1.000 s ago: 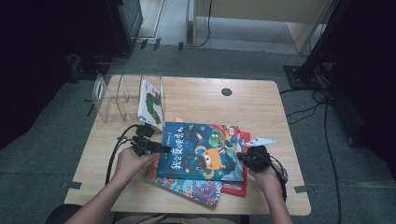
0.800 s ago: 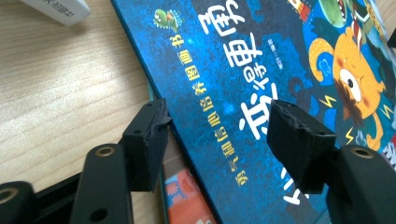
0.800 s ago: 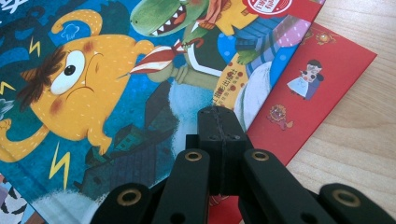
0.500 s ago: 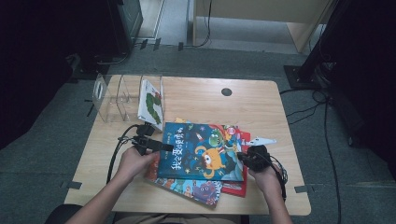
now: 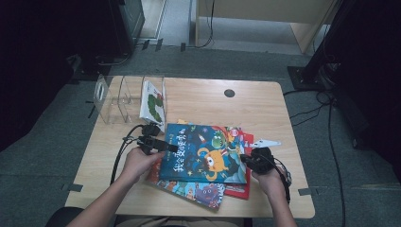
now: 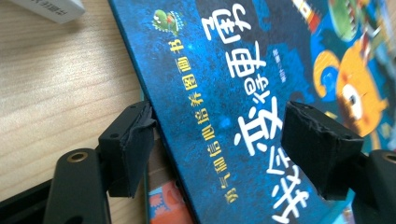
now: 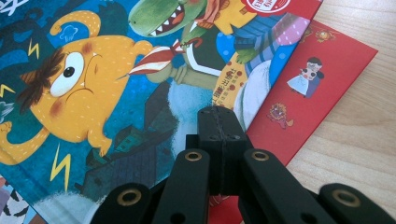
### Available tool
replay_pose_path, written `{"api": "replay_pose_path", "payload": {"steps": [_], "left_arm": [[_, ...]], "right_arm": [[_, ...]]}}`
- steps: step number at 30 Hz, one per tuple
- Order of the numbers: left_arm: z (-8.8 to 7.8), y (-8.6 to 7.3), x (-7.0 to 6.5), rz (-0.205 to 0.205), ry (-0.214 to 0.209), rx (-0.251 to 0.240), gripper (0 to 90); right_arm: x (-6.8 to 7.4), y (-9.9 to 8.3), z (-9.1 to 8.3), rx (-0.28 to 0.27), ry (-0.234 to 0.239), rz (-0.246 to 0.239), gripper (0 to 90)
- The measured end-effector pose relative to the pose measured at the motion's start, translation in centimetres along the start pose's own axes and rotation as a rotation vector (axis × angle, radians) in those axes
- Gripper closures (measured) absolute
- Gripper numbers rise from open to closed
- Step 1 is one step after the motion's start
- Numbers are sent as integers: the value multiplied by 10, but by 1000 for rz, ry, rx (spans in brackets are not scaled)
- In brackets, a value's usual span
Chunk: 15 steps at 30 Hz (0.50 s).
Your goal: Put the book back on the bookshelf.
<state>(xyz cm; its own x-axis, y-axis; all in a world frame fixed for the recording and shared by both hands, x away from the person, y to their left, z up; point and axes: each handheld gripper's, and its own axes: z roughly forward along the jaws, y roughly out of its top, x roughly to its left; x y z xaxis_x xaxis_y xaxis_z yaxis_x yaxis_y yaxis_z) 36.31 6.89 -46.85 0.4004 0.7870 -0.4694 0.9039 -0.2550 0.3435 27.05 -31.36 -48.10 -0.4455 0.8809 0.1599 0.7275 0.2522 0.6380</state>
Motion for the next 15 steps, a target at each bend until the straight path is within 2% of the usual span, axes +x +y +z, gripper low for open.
{"api": "replay_pose_path", "payload": {"steps": [3,4,5,7,8,9,12,13,14,15], "left_arm": [[-3,1,3,-33,-21,-7,326],[-6,1,4,-40,-36,-32,348],[-10,2,4,-52,-61,-66,378],[-21,4,5,-82,-146,-146,427],[-25,6,4,-88,-175,-161,452],[-26,8,3,-83,-177,-147,456],[-18,10,-1,-67,-112,-96,439],[-15,10,1,-80,-131,-67,440],[-9,9,3,-100,-197,-30,480],[-3,9,1,-107,-227,3,487]], "right_arm": [[1,0,0,3,-3,2,900],[0,0,0,-2,-2,1,900],[0,0,0,0,-9,6,900],[-1,-1,1,7,-28,-1,900],[-2,-2,1,15,-27,7,900],[-3,-3,1,14,-25,19,900],[-5,-4,0,9,-17,23,900],[-5,-4,0,9,-15,29,900],[-6,-4,0,8,-10,27,900],[-6,-4,0,9,-10,32,900]]}}
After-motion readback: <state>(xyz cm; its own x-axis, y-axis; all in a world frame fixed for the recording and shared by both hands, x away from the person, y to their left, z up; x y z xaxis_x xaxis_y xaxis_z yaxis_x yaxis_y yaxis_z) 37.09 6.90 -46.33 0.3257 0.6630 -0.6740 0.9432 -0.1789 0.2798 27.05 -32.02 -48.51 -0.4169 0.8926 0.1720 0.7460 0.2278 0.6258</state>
